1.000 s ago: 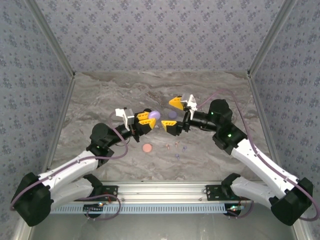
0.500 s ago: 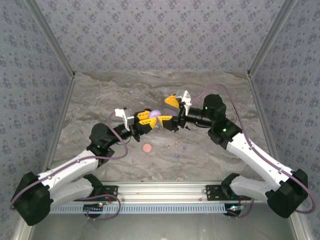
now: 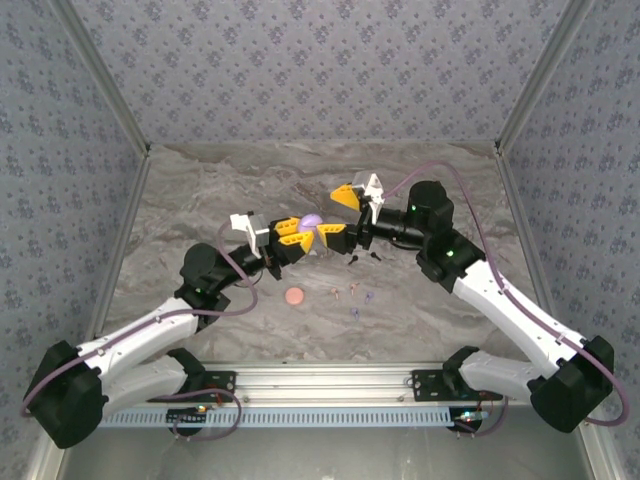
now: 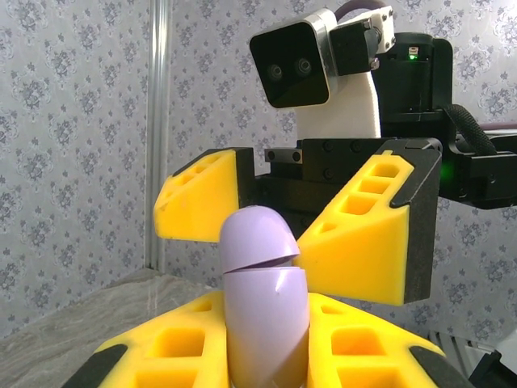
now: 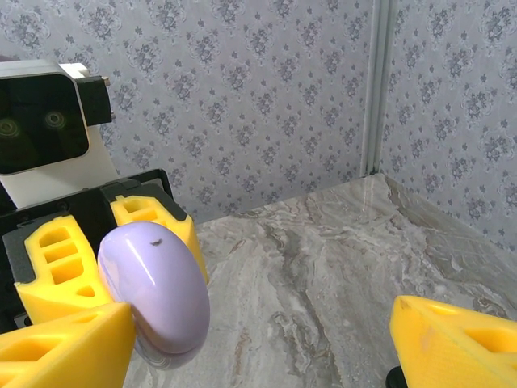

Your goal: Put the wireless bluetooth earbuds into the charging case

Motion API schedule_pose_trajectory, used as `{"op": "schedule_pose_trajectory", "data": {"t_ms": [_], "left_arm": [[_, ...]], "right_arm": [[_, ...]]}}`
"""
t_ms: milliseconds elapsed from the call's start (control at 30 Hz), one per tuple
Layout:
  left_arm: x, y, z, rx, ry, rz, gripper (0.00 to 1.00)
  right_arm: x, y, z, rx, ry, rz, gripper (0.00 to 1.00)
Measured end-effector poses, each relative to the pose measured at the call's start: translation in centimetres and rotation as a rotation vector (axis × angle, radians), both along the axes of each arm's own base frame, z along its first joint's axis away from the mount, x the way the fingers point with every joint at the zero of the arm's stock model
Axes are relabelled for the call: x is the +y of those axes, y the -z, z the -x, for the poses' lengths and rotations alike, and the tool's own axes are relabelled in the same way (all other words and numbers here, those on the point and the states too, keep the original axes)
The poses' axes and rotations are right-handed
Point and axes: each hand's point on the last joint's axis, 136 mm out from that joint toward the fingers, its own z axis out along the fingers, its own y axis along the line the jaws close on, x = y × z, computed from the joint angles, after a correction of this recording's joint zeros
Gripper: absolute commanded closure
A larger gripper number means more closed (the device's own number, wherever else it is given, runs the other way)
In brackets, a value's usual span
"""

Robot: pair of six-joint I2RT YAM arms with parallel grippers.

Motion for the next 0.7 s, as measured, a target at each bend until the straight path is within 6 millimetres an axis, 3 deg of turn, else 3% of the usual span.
{"op": "schedule_pose_trajectory", "data": {"t_ms": [400,700], "left_arm": [[-0.4,0.3,0.3,0.000,0.031,-0.015,1.00],[-0.5,0.6,0.3,0.002,0.031,-0.025,1.00]], "right_arm": [[-0.7,-0.9,-1.1,-0.013,0.036,-0.006,0.16],[-1.5,-1.4,-0.7,-0.020,0.046,-0.012,0.15]]}}
